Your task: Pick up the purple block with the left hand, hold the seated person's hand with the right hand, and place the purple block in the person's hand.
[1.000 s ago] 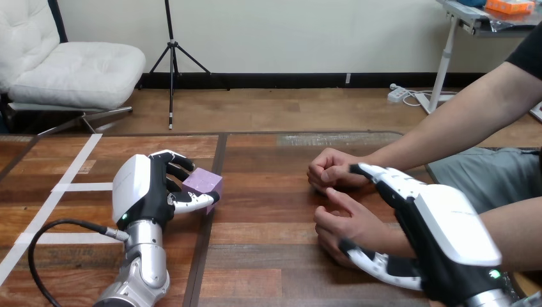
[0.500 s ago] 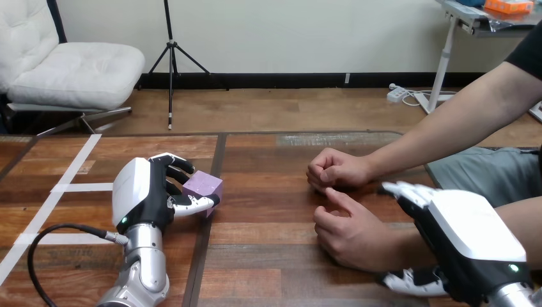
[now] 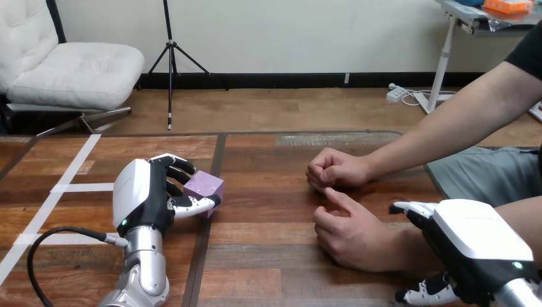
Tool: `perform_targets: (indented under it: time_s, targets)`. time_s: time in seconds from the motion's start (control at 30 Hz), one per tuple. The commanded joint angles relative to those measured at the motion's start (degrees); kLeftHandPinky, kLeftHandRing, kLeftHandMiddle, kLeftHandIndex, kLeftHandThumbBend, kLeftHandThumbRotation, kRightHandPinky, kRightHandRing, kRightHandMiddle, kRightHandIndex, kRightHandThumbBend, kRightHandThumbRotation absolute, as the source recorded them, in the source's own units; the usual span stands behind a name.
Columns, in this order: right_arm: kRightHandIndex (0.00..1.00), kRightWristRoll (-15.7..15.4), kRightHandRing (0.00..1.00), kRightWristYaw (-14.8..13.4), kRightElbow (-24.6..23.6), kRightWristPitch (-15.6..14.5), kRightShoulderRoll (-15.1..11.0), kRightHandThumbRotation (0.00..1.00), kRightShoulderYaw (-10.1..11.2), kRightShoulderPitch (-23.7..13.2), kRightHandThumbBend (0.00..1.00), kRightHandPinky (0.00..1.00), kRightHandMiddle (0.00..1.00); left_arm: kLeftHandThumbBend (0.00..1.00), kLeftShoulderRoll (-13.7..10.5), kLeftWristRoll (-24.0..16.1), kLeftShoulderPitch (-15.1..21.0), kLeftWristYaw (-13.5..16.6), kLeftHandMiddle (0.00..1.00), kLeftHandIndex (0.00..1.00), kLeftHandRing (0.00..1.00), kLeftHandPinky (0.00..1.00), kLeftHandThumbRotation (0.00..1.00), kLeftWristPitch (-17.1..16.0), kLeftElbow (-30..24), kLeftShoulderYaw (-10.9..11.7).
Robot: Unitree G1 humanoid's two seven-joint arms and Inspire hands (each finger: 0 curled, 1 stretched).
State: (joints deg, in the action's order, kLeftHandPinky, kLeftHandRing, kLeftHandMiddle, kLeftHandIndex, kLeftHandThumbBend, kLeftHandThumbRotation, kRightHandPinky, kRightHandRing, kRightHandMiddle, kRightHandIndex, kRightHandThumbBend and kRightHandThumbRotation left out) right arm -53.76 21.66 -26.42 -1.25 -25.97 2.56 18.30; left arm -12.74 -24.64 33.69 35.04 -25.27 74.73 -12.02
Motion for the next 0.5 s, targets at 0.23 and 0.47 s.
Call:
perform_targets:
  time_s: [0.23,0.47]
  targets:
    - [0.86,-2.05,0.88,2.30,-2.30,-0.82,-3.54,0.11,-0.68,-5.96,0.82,0.88,0.88,0.69,-1.02,-0.36,1.69,1.83,0.51,0.55,0.46,0.43,0.00,-2.96,-3.36,0.03]
    - [0.86,-2.20,0.88,3.81,-1.50,-1.27,-4.24,0.09,-0.93,-7.08,0.82,0.88,0.88,0.69,-0.97,-0.36,1.49,1.87,0.52,0.55,0.46,0.44,0.00,-3.47,-3.48,0.13]
